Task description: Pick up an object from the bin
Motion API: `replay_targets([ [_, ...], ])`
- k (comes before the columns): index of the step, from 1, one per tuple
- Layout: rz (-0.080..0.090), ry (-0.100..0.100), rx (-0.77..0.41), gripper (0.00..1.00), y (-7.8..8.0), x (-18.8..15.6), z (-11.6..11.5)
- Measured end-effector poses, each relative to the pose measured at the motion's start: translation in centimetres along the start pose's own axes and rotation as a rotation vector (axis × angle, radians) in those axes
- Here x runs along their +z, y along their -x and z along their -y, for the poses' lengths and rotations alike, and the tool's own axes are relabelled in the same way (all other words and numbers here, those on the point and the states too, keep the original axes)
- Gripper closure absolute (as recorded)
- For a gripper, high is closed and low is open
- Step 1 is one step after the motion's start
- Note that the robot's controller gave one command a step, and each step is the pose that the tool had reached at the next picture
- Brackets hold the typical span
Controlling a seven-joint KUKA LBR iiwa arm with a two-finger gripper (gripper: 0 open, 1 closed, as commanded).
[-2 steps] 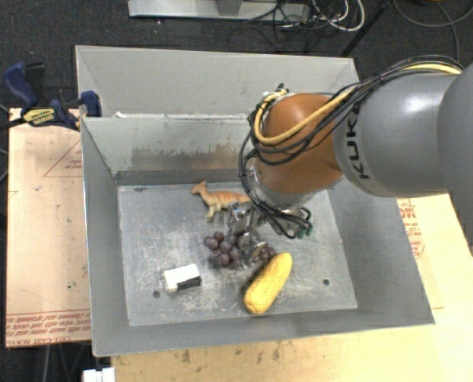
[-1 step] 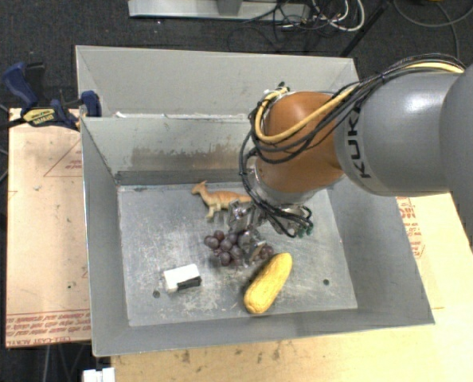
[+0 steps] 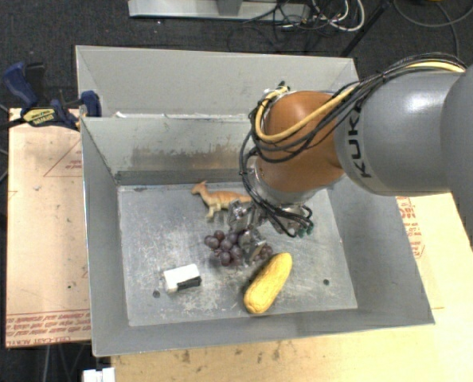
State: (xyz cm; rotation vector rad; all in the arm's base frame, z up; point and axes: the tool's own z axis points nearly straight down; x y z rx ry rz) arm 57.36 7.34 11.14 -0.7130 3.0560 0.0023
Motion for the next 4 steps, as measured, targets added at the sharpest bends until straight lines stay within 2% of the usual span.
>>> replay_targets([
  [2,-0.007,0.002,0.001,1.0,-0.1,-2.0,-0.1],
  [4,0.001,-0.001,0.002,1.0,0.1,-3.9,-0.1],
])
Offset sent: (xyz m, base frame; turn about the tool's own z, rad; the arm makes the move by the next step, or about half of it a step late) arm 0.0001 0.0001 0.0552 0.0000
